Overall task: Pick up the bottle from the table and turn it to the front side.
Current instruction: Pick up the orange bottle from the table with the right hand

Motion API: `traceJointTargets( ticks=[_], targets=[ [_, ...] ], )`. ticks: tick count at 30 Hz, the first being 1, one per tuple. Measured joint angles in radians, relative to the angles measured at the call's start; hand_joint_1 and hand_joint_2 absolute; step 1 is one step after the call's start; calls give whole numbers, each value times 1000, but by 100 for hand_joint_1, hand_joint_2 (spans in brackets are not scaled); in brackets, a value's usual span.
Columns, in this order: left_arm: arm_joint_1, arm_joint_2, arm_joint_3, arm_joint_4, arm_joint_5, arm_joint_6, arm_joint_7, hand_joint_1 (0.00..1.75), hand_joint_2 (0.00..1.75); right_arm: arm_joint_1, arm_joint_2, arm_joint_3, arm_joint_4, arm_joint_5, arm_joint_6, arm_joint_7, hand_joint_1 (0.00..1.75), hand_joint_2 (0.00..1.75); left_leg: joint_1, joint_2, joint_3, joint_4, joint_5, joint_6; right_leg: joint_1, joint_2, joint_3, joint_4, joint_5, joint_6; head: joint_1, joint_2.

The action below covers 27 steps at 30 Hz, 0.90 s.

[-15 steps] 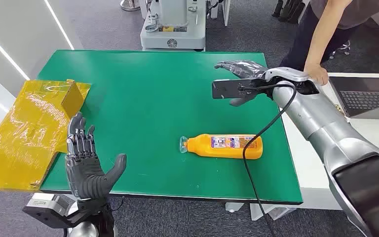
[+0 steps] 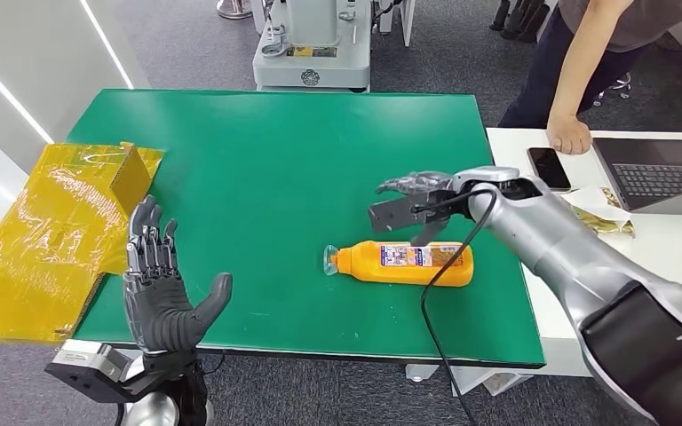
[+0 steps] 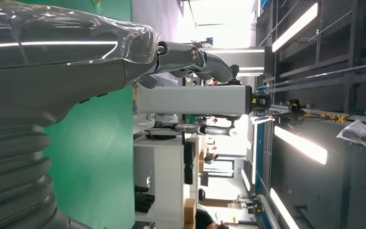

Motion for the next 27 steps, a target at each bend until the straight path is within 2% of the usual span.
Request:
traceJointTargets(
  ticks=[6,16,27],
  targets=[
    [-23,1,0,19,13,8,0,0,175,49,23,53,55,-16,-34,-5,0,175,0,1,0,0,0,0,0,0,0,0,0,0,0,0],
    [-26,3,0,41,23,15,-1,0,175,78,25,99,104,-25,-46,-27,0,175,0,1,0,0,0,0,0,1,0,0,0,0,0,0],
    [-28,3,0,45,22,12,2,0,175,96,26,140,131,3,-58,17,0,175,0,1,0,0,0,0,0,0,0,0,0,0,0,0]
  ],
)
